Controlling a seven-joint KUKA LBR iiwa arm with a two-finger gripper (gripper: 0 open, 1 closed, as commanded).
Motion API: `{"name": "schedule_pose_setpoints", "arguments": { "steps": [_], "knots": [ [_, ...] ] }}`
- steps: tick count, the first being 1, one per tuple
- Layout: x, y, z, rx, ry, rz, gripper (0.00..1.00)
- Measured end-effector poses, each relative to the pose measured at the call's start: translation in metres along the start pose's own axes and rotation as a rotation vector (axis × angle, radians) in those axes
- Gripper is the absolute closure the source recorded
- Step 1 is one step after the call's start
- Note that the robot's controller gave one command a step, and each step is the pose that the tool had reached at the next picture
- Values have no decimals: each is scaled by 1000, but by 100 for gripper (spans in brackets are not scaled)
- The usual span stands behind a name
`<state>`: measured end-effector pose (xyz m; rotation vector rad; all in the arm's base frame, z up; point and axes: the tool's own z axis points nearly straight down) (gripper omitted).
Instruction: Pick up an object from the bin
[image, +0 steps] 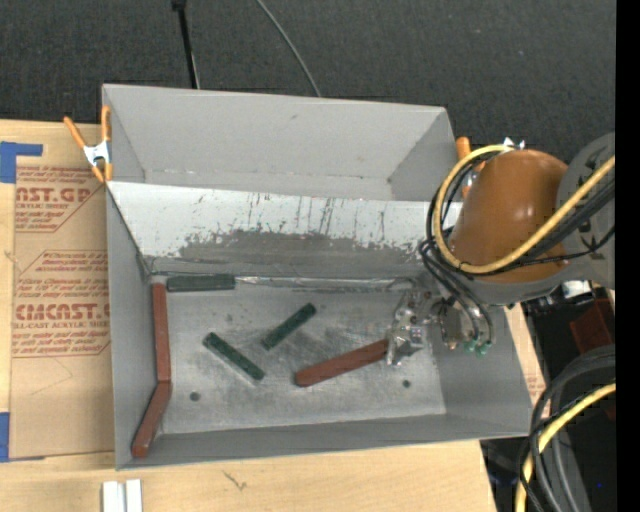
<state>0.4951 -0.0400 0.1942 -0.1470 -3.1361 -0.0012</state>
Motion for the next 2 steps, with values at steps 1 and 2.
{"name": "schedule_pose_setpoints", "arguments": {
  "steps": [1, 2],
  "knots": [
    [-44, -1, -35, 0, -2, 144, 100],
    [-52, -1, -50, 2, -2, 82, 100]
  ]
}}
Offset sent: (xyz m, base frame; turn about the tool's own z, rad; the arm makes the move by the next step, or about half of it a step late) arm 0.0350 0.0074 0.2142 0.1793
